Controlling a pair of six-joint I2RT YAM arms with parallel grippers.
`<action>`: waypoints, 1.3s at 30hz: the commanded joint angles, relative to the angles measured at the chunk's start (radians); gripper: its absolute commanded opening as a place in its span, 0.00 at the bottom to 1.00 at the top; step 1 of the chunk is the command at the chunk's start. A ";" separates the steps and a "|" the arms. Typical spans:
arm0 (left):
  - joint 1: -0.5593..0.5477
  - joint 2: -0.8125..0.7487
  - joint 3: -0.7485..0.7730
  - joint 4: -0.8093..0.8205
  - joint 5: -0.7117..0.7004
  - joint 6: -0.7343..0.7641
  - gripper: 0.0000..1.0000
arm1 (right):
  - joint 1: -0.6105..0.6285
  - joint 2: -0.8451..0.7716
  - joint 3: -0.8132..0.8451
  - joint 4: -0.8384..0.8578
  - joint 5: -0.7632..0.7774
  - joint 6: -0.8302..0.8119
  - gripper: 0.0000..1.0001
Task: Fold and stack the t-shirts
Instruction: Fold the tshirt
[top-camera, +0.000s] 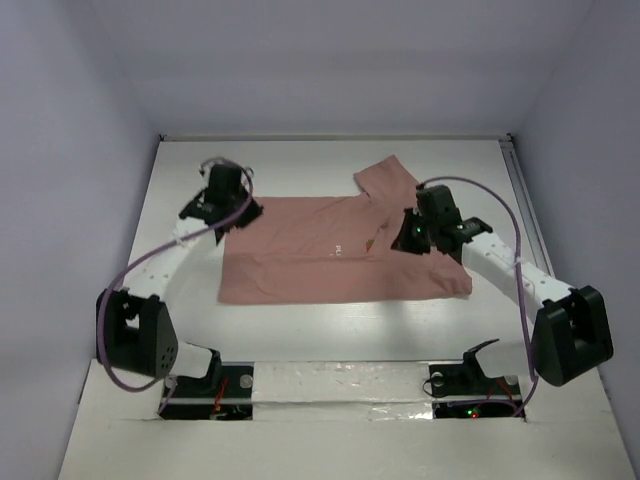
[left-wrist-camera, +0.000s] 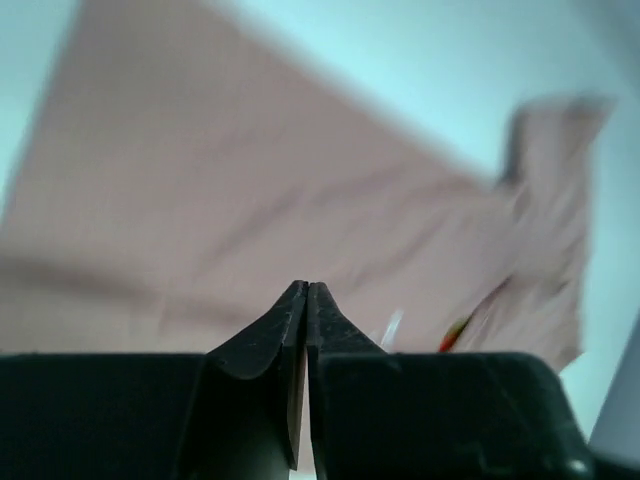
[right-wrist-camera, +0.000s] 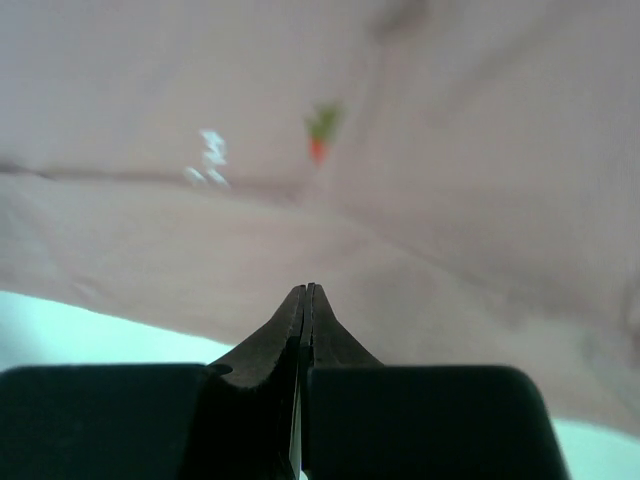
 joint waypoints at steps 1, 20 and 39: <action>0.156 0.152 0.166 0.089 -0.006 0.116 0.00 | -0.001 0.073 0.130 0.007 0.025 -0.067 0.00; 0.233 0.696 0.487 0.087 -0.204 0.288 0.30 | -0.010 0.189 0.134 0.102 -0.087 -0.065 0.00; 0.251 0.815 0.590 0.106 -0.097 0.289 0.36 | -0.010 0.261 0.144 0.125 -0.104 -0.059 0.00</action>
